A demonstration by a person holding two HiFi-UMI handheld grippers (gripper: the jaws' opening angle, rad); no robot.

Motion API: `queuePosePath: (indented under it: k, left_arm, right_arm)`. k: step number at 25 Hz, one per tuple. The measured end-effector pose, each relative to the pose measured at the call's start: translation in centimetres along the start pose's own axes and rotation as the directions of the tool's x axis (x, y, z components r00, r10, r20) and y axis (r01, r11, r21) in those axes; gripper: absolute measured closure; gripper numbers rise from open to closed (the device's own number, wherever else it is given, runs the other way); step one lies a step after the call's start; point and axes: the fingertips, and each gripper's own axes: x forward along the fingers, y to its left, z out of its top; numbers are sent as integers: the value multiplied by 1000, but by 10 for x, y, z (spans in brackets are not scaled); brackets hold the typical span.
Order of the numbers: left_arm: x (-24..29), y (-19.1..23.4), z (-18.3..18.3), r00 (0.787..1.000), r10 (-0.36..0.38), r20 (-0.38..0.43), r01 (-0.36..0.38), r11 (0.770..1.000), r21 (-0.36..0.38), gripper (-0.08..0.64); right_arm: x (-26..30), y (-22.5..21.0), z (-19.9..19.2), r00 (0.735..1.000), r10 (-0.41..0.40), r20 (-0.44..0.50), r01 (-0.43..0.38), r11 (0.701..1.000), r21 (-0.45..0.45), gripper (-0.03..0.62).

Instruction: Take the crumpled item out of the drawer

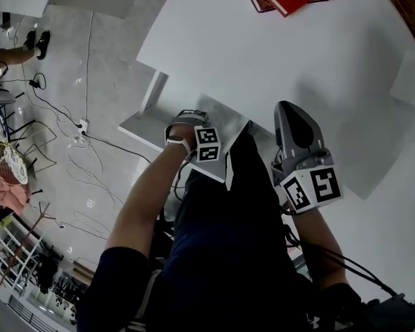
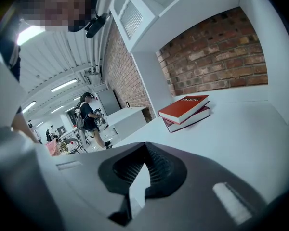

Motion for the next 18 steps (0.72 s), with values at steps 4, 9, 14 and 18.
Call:
queuePosePath:
  k: [4, 9, 14, 18]
  left_arm:
    - [17, 5, 0, 1000, -6, -20, 6, 1000, -23, 453]
    - [12, 6, 2, 1000, 3, 0, -3, 1000, -24, 527]
    - [-8, 15, 7, 998, 50, 37, -49, 998, -37, 554]
    - [-29, 28, 5, 993, 106, 57, -102, 992, -76, 554]
  right_arm:
    - [6, -7, -12, 1000, 3, -5, -3, 1000, 2, 589]
    - [2, -2, -15, 1000, 4, -15, -4, 1000, 1, 589]
    - [-2, 8, -13, 1000, 22, -12, -22, 1000, -13, 589]
    - [-1, 20, -7, 999, 53, -4, -53, 998, -35, 589]
